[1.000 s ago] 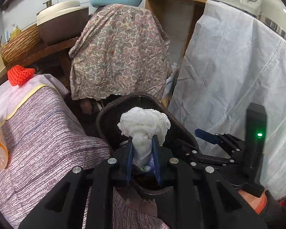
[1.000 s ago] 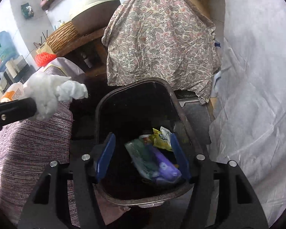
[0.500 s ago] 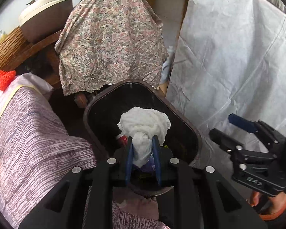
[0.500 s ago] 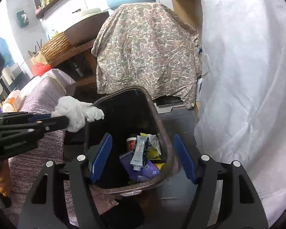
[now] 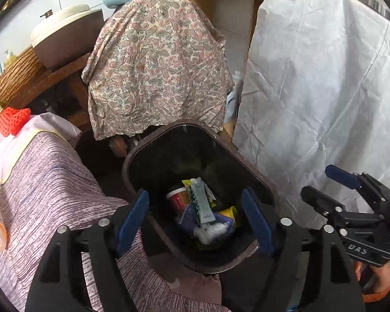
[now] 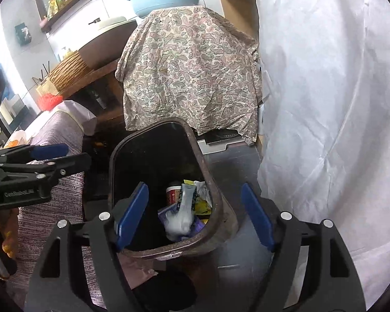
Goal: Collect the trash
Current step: 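Open the left tool to drop the white tissue into the bin, then move both tools back over the table toward the remaining trash, then grasp the white-orange bottle with the right tool while the left tool grasps the blue yogurt cup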
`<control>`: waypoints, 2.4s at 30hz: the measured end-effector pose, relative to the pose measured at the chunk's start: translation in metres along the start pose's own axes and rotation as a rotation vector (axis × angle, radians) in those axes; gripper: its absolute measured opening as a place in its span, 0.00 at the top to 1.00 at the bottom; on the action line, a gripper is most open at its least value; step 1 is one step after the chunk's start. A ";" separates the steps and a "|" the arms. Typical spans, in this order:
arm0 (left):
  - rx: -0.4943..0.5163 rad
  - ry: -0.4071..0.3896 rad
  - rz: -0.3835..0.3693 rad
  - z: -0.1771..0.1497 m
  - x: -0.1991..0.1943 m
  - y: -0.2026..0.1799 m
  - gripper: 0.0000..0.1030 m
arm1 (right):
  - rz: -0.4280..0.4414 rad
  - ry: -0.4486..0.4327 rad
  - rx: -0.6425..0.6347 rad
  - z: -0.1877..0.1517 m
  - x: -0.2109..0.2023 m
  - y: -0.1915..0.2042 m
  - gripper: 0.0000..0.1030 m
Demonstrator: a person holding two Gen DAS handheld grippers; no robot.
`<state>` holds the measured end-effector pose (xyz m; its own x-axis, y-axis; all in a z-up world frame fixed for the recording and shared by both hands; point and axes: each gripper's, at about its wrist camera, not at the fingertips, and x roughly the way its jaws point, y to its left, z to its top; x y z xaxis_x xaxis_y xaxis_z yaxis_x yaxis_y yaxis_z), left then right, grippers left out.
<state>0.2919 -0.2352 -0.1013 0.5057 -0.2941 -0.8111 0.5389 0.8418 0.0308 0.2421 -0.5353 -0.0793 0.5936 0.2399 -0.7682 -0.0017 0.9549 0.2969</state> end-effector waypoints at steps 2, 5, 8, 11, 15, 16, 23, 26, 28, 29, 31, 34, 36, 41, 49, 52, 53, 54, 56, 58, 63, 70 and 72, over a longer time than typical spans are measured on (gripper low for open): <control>0.004 -0.017 0.006 -0.001 -0.009 0.003 0.24 | 0.004 0.000 -0.001 0.001 -0.001 0.001 0.26; 0.010 -0.035 0.018 -0.003 -0.022 0.009 0.21 | 0.009 0.001 -0.004 0.002 -0.001 0.004 0.24; -0.022 -0.049 0.017 -0.006 -0.034 0.024 0.19 | 0.015 0.013 -0.013 0.002 0.001 0.009 0.24; -0.062 -0.064 0.022 -0.011 -0.049 0.041 0.18 | 0.039 0.029 -0.021 0.002 0.003 0.018 0.23; -0.104 -0.115 0.049 -0.019 -0.074 0.063 0.17 | 0.075 0.042 -0.054 0.002 0.005 0.039 0.21; -0.119 -0.132 0.059 -0.022 -0.082 0.071 0.16 | 0.087 0.046 -0.065 0.002 0.005 0.047 0.21; -0.166 -0.203 0.158 -0.042 -0.126 0.114 0.14 | 0.194 0.066 -0.149 0.009 0.004 0.102 0.19; -0.208 -0.215 0.184 -0.054 -0.140 0.136 0.13 | 0.242 0.072 -0.211 0.014 -0.001 0.133 0.16; -0.228 -0.220 0.215 -0.062 -0.148 0.149 0.13 | 0.270 0.078 -0.240 0.016 -0.003 0.149 0.16; -0.240 -0.219 0.238 -0.067 -0.151 0.157 0.13 | 0.284 0.080 -0.256 0.017 -0.005 0.158 0.16; -0.260 -0.218 0.267 -0.074 -0.158 0.169 0.13 | 0.317 0.086 -0.293 0.018 -0.007 0.178 0.15; -0.295 -0.214 0.301 -0.089 -0.169 0.191 0.13 | 0.360 0.096 -0.341 0.020 -0.009 0.205 0.15; -0.321 -0.214 0.322 -0.098 -0.177 0.205 0.13 | 0.376 0.101 -0.370 0.020 -0.010 0.220 0.15; -0.369 -0.201 0.368 -0.120 -0.193 0.236 0.13 | 0.424 0.107 -0.428 0.023 -0.014 0.255 0.14; -0.435 -0.191 0.437 -0.155 -0.214 0.276 0.13 | 0.472 0.123 -0.524 0.030 -0.017 0.310 0.14; -0.456 -0.179 0.457 -0.164 -0.219 0.293 0.13 | 0.476 0.125 -0.565 0.031 -0.015 0.333 0.14; -0.463 -0.170 0.464 -0.167 -0.219 0.301 0.13 | 0.476 0.125 -0.580 0.031 -0.015 0.340 0.14; -0.470 -0.162 0.469 -0.170 -0.219 0.307 0.13 | 0.476 0.126 -0.597 0.031 -0.014 0.349 0.14; -0.493 -0.152 0.477 -0.176 -0.219 0.319 0.13 | 0.477 0.127 -0.621 0.033 -0.012 0.362 0.14; -0.519 -0.150 0.471 -0.180 -0.220 0.330 0.13 | 0.471 0.129 -0.641 0.035 -0.006 0.376 0.14; -0.585 -0.166 0.426 -0.182 -0.216 0.349 0.13 | 0.432 0.138 -0.687 0.041 0.014 0.407 0.14; -0.594 -0.165 0.391 -0.168 -0.200 0.359 0.31 | 0.372 0.162 -0.710 0.047 0.043 0.431 0.14; -0.603 -0.166 0.366 -0.162 -0.195 0.363 0.32 | 0.356 0.172 -0.716 0.047 0.050 0.435 0.14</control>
<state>0.2800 0.2009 -0.0263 0.7043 0.0299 -0.7093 -0.1256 0.9886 -0.0830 0.3090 -0.1162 0.0378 0.3290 0.5174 -0.7900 -0.7147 0.6832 0.1499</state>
